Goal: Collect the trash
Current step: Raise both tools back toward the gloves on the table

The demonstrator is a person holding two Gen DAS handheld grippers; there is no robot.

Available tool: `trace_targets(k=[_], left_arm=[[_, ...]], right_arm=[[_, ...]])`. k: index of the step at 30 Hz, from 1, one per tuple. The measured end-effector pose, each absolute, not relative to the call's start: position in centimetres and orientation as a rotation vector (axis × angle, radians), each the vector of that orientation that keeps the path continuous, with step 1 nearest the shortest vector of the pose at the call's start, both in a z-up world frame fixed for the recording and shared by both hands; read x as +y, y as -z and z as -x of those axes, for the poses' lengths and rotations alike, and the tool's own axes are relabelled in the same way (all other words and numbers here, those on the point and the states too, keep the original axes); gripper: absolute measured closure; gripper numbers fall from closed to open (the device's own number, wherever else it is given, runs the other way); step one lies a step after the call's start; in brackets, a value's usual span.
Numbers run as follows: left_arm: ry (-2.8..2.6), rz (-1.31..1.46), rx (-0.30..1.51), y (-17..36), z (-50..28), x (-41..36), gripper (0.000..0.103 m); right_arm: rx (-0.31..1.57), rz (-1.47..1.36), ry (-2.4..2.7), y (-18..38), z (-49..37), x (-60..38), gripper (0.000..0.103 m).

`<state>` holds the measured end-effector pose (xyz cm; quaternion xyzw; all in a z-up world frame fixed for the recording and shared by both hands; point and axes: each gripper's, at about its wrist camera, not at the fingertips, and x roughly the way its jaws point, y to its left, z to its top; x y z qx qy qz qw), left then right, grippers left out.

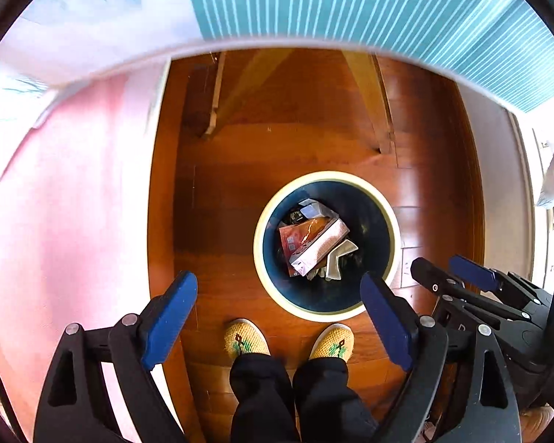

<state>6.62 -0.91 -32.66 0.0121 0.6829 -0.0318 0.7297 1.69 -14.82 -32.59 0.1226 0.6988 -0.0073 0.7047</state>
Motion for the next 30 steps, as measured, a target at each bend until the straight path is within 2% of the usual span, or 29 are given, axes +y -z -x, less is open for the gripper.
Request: trace_targets(k=[19, 30], left_arm=[[0.075, -0.002, 1.312, 14.7, -4.0, 0.0, 0.014], [0.061, 0.003, 1.062, 1.8, -3.8, 0.4, 0.014]], right_arm=[[1.429, -0.283, -0.056, 15.4, 0.0, -15.0, 0.051], [1.297, -0.225, -0.152, 5.2, -0.2, -14.6, 0.051]])
